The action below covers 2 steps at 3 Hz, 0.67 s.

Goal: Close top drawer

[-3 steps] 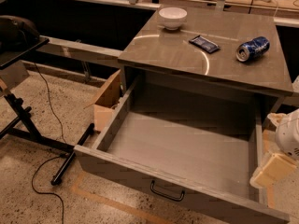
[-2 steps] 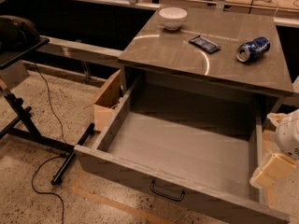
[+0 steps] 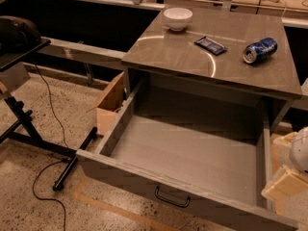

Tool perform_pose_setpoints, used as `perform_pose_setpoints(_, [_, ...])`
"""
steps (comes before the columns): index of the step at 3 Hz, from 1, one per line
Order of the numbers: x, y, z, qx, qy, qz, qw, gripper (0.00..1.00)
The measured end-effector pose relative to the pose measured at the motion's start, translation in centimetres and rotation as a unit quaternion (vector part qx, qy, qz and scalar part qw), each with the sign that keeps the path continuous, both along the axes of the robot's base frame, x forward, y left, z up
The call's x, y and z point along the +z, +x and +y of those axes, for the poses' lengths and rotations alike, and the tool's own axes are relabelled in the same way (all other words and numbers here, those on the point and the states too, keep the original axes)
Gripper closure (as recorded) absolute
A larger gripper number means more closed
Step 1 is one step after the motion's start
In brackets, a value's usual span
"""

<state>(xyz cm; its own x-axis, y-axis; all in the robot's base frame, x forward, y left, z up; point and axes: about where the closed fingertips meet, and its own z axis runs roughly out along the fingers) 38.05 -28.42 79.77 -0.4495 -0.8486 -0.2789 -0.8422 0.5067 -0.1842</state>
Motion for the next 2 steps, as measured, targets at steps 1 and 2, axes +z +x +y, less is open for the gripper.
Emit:
perform_pose_setpoints(1, [-1.4,-2.2,0.4,-0.013,0.028,0.032,0.999,0.47])
perform_pose_setpoints(2, [-2.8,-3.8,1.3,-0.007,0.041,0.067,0.9969,0.71])
